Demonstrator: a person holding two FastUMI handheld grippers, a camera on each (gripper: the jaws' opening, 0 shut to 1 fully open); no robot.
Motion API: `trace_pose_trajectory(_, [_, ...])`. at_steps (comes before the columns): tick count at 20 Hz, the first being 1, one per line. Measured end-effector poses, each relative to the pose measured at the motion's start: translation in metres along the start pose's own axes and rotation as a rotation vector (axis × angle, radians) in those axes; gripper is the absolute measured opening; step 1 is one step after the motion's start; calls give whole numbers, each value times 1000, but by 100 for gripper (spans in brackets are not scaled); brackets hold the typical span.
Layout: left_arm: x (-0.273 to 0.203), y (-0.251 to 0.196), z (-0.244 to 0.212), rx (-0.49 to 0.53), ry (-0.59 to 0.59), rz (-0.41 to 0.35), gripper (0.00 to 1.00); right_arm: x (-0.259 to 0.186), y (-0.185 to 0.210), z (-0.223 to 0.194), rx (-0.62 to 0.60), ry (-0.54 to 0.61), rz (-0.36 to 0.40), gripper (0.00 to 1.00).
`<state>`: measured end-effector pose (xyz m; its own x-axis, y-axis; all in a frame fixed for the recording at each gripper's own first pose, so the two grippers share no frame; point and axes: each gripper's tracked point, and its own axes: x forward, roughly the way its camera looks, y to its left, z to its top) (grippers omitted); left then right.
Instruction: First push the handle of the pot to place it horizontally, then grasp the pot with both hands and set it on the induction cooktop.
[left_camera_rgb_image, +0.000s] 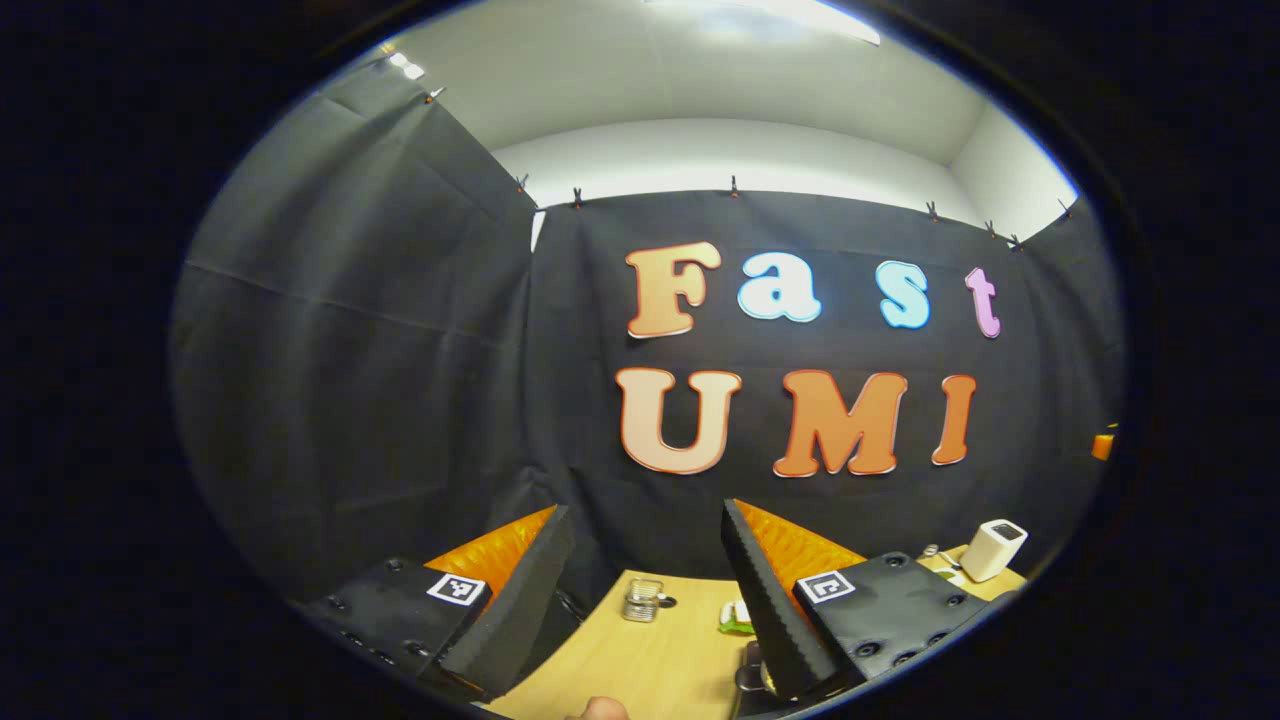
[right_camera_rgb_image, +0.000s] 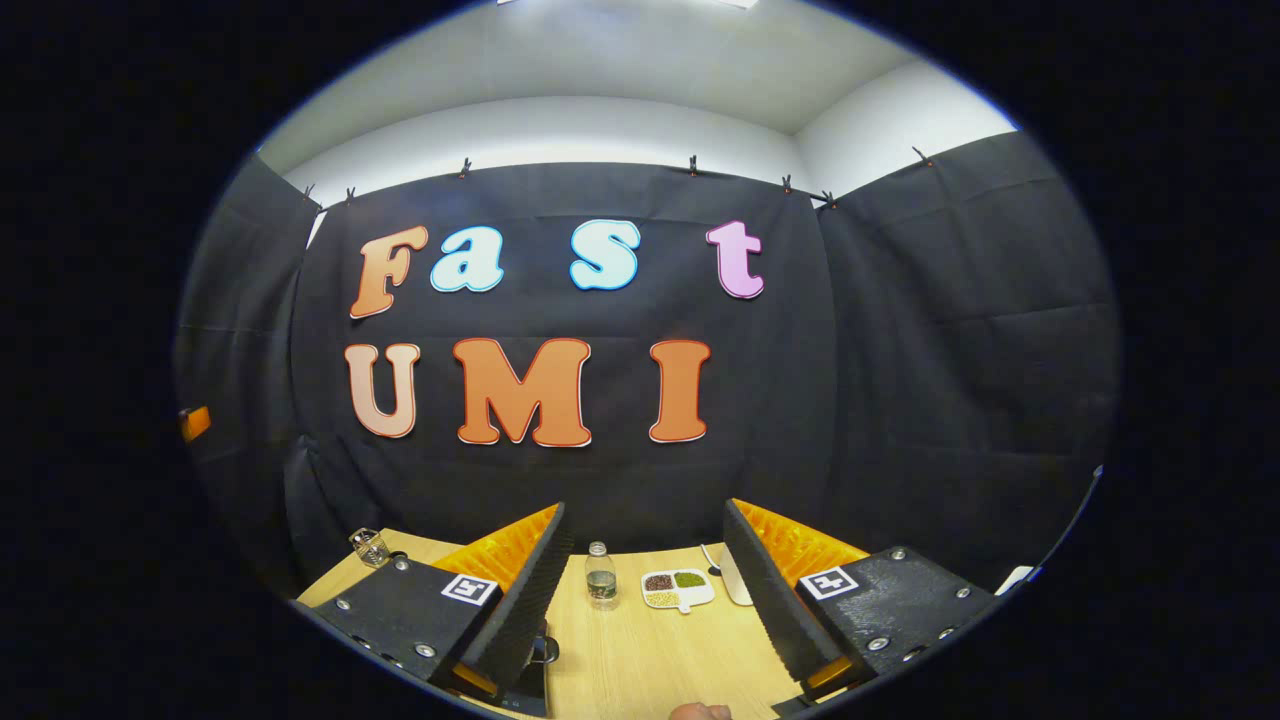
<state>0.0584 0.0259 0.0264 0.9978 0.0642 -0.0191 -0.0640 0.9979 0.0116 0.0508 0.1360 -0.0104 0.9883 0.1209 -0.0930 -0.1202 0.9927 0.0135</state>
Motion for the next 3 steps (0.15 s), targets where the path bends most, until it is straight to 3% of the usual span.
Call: trace_pose_trajectory(3, [-11,-6,4,-25,-26,-6,99,-4,-3,-1,-1,-8,0,94])
